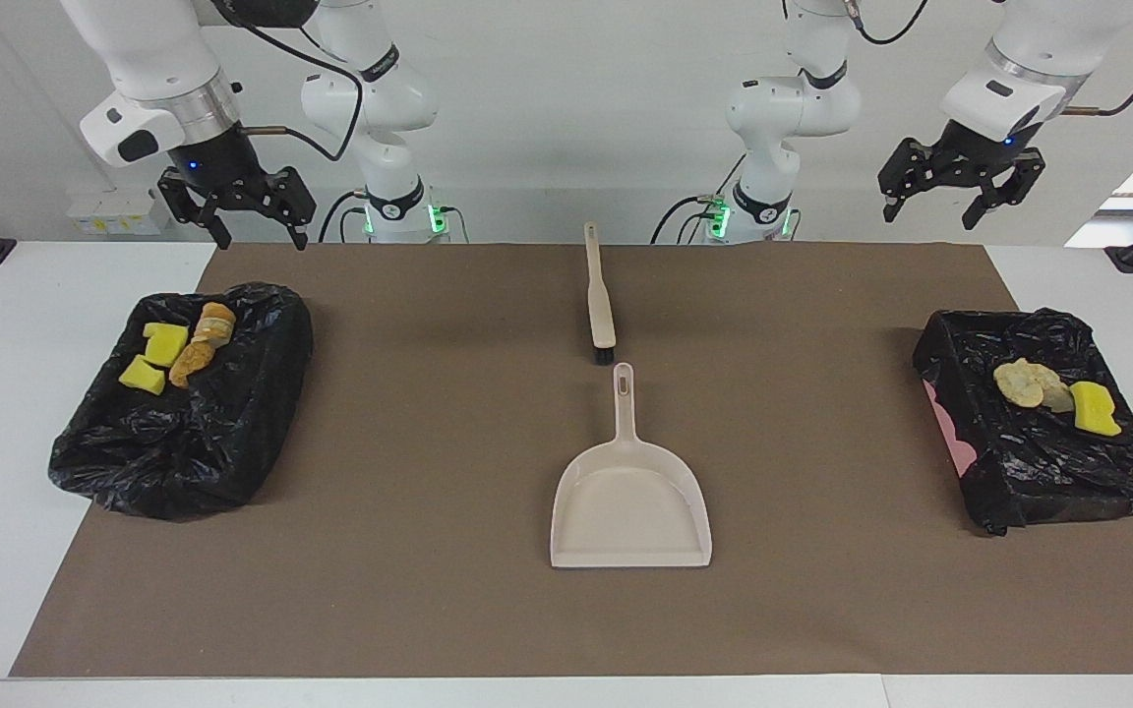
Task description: Sweep and dump trash in bin
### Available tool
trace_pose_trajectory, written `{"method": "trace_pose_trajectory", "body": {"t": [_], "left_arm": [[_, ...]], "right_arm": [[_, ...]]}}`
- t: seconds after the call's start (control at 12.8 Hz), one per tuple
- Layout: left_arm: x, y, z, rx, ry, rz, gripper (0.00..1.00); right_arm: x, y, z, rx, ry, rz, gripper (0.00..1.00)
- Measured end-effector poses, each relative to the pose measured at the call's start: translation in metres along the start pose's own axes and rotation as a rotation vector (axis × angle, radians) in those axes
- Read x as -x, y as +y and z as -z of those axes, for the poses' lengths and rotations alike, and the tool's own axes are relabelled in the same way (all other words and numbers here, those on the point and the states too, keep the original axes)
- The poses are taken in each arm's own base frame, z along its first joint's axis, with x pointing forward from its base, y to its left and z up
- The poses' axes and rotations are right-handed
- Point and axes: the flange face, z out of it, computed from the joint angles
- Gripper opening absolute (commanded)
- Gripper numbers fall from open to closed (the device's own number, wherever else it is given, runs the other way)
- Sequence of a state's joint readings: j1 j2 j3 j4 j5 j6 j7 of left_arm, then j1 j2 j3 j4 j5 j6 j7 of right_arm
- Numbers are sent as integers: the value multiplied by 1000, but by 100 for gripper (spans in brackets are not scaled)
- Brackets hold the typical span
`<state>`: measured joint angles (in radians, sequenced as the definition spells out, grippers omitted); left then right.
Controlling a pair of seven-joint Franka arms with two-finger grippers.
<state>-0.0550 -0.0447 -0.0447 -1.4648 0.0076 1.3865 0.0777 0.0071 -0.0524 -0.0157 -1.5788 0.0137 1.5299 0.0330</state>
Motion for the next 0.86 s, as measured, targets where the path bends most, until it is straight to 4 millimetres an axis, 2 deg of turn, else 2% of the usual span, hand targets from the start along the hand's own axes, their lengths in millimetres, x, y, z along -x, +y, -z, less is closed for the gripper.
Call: {"method": "trace_pose_trajectory", "body": {"t": [0.31,0.86], "left_arm": [[0,-10,-2,2,-1,58,100],[0,-10,-2,2,0,58,100]], "right_arm": [[0,0,0,0,0,0,100],[0,0,0,0,0,0,100]]}}
